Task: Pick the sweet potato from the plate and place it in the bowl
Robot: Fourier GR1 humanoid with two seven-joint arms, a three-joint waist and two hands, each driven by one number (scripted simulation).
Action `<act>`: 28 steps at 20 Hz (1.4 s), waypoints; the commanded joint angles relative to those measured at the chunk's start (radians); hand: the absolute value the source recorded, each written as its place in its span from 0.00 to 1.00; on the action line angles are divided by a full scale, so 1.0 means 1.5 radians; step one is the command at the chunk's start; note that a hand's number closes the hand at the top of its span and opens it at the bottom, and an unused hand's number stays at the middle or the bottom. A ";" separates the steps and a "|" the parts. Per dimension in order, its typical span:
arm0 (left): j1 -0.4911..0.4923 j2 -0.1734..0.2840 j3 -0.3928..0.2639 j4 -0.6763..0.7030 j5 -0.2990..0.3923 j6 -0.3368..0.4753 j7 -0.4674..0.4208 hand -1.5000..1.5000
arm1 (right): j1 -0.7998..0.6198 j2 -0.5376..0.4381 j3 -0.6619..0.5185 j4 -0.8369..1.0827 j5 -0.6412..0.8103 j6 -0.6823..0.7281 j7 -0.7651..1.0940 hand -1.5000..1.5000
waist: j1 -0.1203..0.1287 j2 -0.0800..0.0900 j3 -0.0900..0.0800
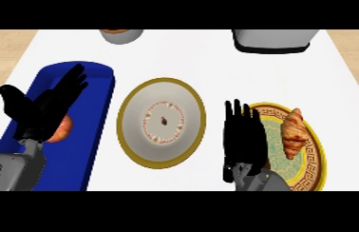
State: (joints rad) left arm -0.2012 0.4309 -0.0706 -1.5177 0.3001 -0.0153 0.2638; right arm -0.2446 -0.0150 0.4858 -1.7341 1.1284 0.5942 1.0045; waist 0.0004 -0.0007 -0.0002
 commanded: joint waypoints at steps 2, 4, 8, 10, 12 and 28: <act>0.037 0.006 0.024 -0.017 0.005 -0.036 -0.016 0.50 | -0.052 0.010 -0.024 0.060 -0.021 0.010 0.083 0.00 | 0.006 0.000 0.000; 0.000 0.005 0.039 0.020 -0.009 -0.035 -0.006 0.50 | -0.007 0.002 -0.057 0.020 -0.001 0.019 0.027 0.00 | -0.001 0.000 0.000; 0.000 -0.026 0.034 0.021 -0.026 -0.025 -0.006 0.50 | 0.014 0.010 -0.033 -0.016 -0.018 0.050 0.074 0.00 | -0.001 0.000 0.000; 0.020 -0.029 0.033 0.003 -0.033 -0.034 -0.012 0.50 | 0.011 0.003 -0.075 0.048 0.018 0.021 0.004 0.00 | 0.001 0.000 0.000; -0.062 -0.031 0.048 0.089 -0.046 -0.035 -0.021 0.50 | -0.031 0.009 -0.064 0.098 -0.011 0.000 0.035 0.00 | -0.002 0.002 0.000; 0.012 -0.076 0.084 0.017 -0.071 -0.082 -0.012 0.50 | 0.057 -0.019 -0.119 0.171 0.067 -0.109 -0.097 0.00 | 0.000 0.000 0.000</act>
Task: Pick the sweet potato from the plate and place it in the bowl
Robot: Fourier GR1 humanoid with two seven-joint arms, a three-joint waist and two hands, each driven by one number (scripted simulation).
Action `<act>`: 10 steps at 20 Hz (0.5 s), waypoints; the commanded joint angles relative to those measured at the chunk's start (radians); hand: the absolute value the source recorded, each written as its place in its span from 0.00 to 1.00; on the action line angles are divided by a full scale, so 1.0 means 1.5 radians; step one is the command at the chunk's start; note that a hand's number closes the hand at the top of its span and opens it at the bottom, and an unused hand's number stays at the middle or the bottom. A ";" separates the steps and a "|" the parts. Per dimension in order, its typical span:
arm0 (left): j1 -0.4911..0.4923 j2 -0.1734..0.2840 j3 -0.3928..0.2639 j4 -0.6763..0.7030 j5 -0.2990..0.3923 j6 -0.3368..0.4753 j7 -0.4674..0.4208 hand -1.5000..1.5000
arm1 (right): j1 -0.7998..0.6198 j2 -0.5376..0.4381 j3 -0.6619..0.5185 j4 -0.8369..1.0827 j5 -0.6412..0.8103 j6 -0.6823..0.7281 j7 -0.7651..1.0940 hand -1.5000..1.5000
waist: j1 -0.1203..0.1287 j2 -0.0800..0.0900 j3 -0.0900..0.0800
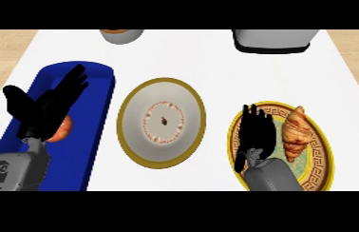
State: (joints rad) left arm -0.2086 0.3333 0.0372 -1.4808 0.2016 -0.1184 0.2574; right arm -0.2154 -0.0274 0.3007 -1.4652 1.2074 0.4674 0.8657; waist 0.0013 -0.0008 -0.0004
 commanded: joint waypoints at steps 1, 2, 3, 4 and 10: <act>0.008 -0.015 0.008 0.000 -0.015 -0.007 -0.005 0.50 | 0.024 -0.005 0.004 0.057 0.017 -0.054 -0.029 0.00 | 0.000 0.001 0.000; 0.012 -0.041 -0.008 0.008 -0.050 0.019 -0.018 0.50 | 0.001 0.012 -0.009 0.004 0.008 0.003 0.008 0.00 | -0.001 0.000 0.000; 0.005 -0.001 0.024 -0.009 -0.014 -0.019 -0.001 0.50 | -0.047 0.017 -0.033 0.093 0.008 -0.041 0.002 0.00 | 0.002 0.001 0.000; -0.003 -0.010 0.031 0.027 -0.024 -0.020 -0.025 0.50 | -0.021 -0.005 -0.037 0.079 0.010 -0.045 -0.027 0.00 | 0.000 0.001 0.000; -0.048 -0.017 0.025 0.017 -0.024 -0.023 0.034 0.50 | -0.013 -0.061 -0.034 0.082 0.018 -0.098 -0.124 1.00 | -0.002 0.001 0.000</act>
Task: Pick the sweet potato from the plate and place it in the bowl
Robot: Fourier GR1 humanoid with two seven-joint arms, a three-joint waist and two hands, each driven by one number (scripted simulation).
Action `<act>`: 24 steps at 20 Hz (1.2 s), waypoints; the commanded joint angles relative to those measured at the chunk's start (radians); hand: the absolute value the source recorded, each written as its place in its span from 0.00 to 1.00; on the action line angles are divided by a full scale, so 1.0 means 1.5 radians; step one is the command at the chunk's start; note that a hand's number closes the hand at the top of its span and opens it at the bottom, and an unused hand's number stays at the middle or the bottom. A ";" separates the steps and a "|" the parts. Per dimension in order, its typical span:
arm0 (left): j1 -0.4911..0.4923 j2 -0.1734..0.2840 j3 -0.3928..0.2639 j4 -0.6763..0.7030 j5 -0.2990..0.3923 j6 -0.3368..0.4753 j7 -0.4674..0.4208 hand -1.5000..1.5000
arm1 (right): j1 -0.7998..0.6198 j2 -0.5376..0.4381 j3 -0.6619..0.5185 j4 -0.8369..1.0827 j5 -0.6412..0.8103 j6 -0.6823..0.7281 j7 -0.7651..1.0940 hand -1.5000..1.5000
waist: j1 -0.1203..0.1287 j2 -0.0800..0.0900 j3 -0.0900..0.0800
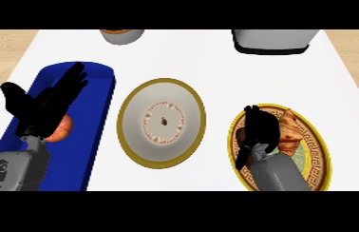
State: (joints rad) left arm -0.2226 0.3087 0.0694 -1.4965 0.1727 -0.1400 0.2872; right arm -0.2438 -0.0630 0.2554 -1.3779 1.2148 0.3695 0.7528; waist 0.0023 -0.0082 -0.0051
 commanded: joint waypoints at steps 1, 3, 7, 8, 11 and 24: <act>-0.006 -0.011 0.008 0.019 -0.006 -0.016 -0.006 0.50 | 0.029 -0.019 0.013 -0.024 0.018 -0.015 -0.030 1.00 | -0.002 0.005 0.003; 0.010 0.006 0.028 -0.003 0.003 -0.031 -0.004 0.50 | -0.008 -0.016 -0.002 0.036 0.027 -0.048 -0.043 1.00 | 0.000 0.005 0.003; 0.024 -0.010 0.022 -0.045 -0.005 -0.018 0.025 0.50 | 0.010 -0.004 0.023 0.003 0.039 -0.025 -0.038 1.00 | 0.000 0.005 0.003; 0.008 -0.010 0.025 -0.024 -0.005 -0.020 0.028 0.50 | -0.001 -0.002 0.018 0.069 0.051 -0.092 -0.062 1.00 | 0.001 0.006 0.004; 0.016 -0.021 0.024 -0.009 -0.017 -0.024 -0.004 0.50 | -0.010 -0.020 -0.003 0.065 0.035 -0.087 -0.096 1.00 | 0.000 0.006 0.003; 0.045 -0.014 0.048 -0.025 -0.018 -0.019 0.012 0.50 | 0.431 0.041 0.250 -0.361 0.078 -0.172 0.090 1.00 | -0.043 -0.011 0.003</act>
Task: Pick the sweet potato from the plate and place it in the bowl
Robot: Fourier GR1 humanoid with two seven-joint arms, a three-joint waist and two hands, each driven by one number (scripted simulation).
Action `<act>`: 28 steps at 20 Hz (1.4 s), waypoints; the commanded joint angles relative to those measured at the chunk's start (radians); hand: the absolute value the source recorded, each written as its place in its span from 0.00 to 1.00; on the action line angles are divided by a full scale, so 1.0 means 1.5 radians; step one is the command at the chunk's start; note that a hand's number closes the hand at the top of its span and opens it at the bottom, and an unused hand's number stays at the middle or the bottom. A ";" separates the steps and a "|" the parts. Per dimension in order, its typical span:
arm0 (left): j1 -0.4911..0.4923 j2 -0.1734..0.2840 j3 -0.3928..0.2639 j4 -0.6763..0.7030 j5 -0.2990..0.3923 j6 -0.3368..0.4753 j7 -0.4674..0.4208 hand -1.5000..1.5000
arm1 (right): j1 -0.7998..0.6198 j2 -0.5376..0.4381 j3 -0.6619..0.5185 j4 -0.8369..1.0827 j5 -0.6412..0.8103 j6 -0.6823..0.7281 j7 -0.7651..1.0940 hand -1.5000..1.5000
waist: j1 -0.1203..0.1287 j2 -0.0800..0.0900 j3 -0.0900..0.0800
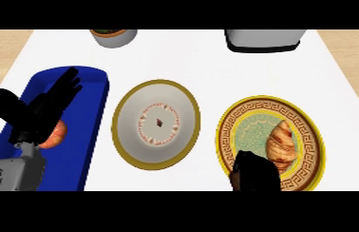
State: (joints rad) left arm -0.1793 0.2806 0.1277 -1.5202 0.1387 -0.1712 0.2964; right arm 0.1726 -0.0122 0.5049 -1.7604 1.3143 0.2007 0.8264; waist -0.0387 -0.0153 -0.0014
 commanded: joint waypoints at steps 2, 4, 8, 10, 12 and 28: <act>-0.007 -0.001 -0.001 -0.004 -0.002 0.004 0.015 0.50 | 0.231 -0.003 0.160 -0.161 0.058 -0.103 0.052 1.00 | -0.006 0.001 0.001; 0.006 -0.001 0.003 0.006 -0.004 0.003 -0.002 0.50 | 0.276 -0.015 0.257 -0.212 0.132 -0.118 0.098 1.00 | -0.002 0.000 0.000; -0.012 0.008 0.006 -0.018 0.003 0.001 0.028 0.50 | 0.332 -0.067 0.351 -0.346 0.208 -0.078 0.144 1.00 | 0.006 0.000 0.000; -0.003 -0.011 -0.010 -0.004 -0.011 0.002 -0.001 0.50 | 0.345 -0.051 0.411 -0.339 0.266 -0.076 0.174 1.00 | 0.007 0.002 0.000; -0.017 -0.001 0.004 0.021 -0.001 -0.005 0.000 0.50 | 0.291 -0.008 0.416 -0.354 0.301 0.003 0.180 1.00 | 0.009 0.004 -0.002; -0.018 -0.013 -0.018 0.010 -0.014 -0.006 -0.005 0.50 | 0.162 0.004 0.395 -0.367 0.274 -0.007 0.145 1.00 | 0.030 0.006 -0.001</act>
State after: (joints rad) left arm -0.2090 0.2670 0.1105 -1.4988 0.1213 -0.1784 0.2892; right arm 0.4459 -0.1319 0.8977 -2.1325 1.8017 0.1859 0.9821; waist -0.0041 -0.0084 -0.0036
